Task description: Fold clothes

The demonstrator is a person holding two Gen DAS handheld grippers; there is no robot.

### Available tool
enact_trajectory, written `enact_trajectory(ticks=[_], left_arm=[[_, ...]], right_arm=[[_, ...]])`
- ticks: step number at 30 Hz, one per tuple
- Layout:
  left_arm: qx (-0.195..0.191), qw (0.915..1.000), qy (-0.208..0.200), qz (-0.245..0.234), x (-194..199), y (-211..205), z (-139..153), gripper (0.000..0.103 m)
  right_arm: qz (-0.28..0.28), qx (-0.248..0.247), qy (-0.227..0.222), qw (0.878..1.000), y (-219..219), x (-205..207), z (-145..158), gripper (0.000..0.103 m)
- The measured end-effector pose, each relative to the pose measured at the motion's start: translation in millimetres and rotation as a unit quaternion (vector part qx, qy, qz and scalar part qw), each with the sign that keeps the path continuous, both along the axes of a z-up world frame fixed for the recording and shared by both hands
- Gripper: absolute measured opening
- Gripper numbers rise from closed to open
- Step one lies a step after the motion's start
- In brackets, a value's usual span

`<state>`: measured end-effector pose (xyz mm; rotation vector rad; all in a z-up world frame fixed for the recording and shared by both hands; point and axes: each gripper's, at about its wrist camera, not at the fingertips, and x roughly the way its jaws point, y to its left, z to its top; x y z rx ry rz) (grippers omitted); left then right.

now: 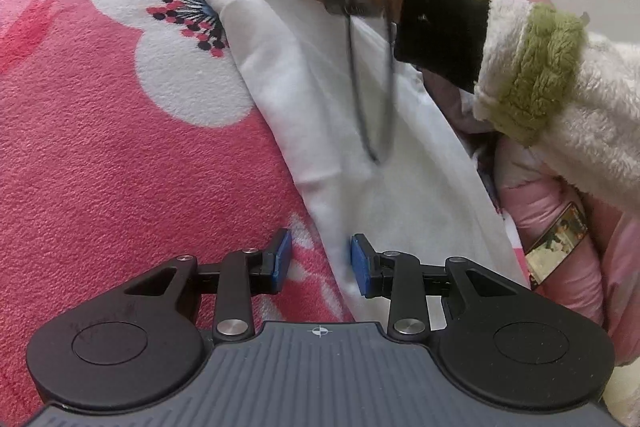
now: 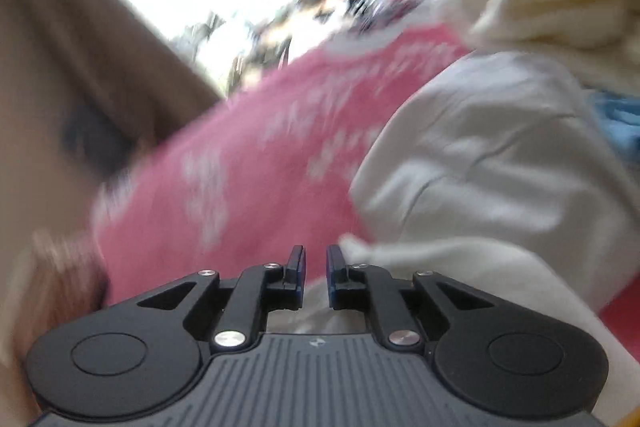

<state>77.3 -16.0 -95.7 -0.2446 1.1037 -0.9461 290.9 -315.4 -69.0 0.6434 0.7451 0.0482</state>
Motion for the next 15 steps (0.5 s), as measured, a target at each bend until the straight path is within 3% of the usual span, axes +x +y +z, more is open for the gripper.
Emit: enact_trajectory(ticks=[4,8,10,15], left_arm=[[0.001,0.9999,-0.009,0.012,1.8,2.1,7.1,0.032],[0.002,0.9993,-0.024,0.028,3.7,4.5,17.4,0.032],[0.003,0.9988,-0.032,0.036,4.7,5.7,22.5,0.032],[-0.004,0.9965,-0.064,0.053,5.0,8.6,44.1,0.032]], right_arm=[[-0.008,0.010,-0.043,0.999,-26.0,-53.3,43.8,0.017],[-0.004,-0.020,-0.082,0.996,-52.1,-142.0,107.8,0.024],[-0.013,-0.030,-0.084,0.996,-63.2,-193.7,138.6,0.031],[-0.023,-0.060,-0.072,0.995,-73.7,-307.4,186.9,0.031]])
